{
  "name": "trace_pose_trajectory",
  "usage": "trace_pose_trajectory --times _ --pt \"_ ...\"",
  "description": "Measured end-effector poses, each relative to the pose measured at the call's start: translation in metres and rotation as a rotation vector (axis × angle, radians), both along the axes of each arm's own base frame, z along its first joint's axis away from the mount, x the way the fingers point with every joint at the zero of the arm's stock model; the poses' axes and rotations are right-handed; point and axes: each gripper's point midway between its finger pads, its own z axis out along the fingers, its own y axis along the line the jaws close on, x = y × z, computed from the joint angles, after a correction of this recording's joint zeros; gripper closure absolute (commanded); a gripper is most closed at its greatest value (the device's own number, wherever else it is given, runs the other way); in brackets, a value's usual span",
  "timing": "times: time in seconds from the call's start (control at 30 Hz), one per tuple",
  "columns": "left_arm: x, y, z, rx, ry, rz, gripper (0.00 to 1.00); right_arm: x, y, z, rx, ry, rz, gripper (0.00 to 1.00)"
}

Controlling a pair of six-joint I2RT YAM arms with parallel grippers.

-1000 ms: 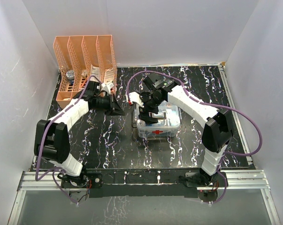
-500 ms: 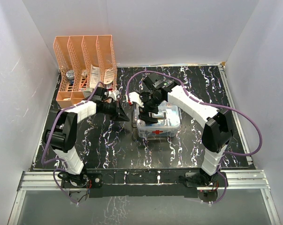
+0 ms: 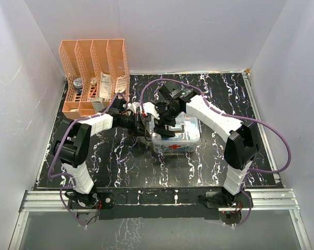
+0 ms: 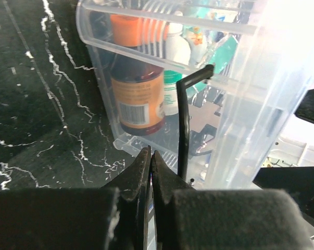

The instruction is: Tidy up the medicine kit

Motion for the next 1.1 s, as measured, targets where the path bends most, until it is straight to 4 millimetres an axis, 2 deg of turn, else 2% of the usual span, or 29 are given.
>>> trace_pose_trajectory --times 0.33,0.53,0.83,1.1 --pt "0.004 -0.008 0.015 -0.037 -0.01 -0.016 1.0 0.0 0.0 0.0 0.003 0.001 -0.003 0.02" --pt "0.016 -0.014 0.032 -0.034 -0.045 -0.016 1.0 0.0 0.002 0.0 0.011 0.003 -0.004 0.02" --pt "0.026 -0.016 0.038 0.029 -0.043 -0.02 1.0 0.001 0.006 0.0 0.038 -0.005 -0.005 0.02" --pt "0.023 -0.016 0.038 0.049 -0.038 -0.03 1.0 0.0 0.007 0.0 0.047 -0.006 -0.006 0.01"
